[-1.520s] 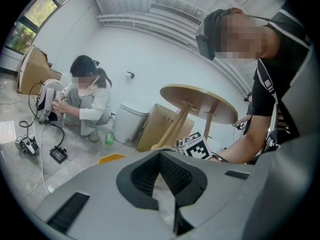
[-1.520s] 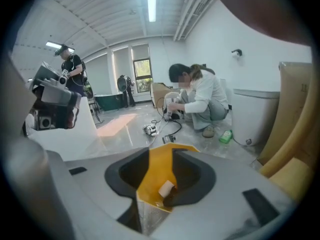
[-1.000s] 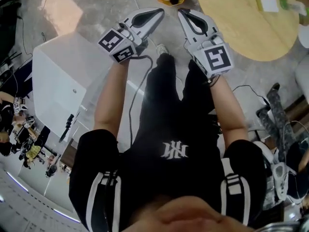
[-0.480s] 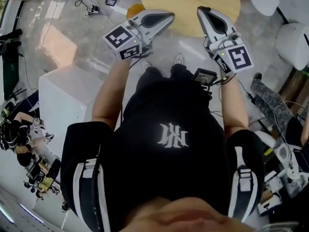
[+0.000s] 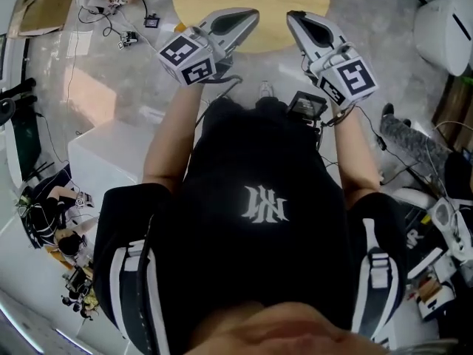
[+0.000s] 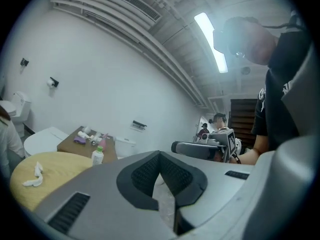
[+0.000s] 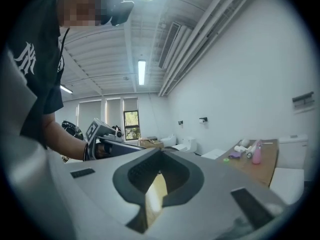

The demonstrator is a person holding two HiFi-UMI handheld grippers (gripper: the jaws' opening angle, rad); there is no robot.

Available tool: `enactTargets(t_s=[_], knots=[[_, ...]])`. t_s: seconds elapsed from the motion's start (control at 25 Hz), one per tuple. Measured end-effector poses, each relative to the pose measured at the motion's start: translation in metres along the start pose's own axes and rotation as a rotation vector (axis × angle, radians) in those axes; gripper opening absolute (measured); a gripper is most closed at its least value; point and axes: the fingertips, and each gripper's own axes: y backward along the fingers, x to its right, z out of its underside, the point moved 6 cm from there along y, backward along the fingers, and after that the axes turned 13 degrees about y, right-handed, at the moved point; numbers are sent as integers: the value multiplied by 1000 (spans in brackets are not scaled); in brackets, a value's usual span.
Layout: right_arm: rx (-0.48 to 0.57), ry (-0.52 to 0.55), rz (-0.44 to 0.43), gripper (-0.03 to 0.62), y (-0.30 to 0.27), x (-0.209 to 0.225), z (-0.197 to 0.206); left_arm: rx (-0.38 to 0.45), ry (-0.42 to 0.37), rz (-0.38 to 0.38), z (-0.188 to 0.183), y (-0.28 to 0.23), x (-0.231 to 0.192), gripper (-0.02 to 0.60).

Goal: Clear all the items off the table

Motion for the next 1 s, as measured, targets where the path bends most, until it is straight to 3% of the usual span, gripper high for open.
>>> enactTargets(t_s=[0.24,0.52,0.6,0.76,0.92,1.0], knots=[[33,-17,-51,11,-31,4,10,5,-9,-96,-10,29,-18,12],[-20,20,-155,187,-132,-4,15,1,-18,-174,-34,87,-83,12],[-52,18,-171,197,-169,-1,19,-3,-13,-183,-47,100,-109,12],[-126,-5,-196,283,-251,5,43,-4,24,-181,-63,124,-180,12],[-232,-2,-205,293,-336,5,85,-22,87,-181,-76,156,-257,12],[-290,-19,-204,356,-367,9,112,-38,90,-183,-78,167,-286,12]])
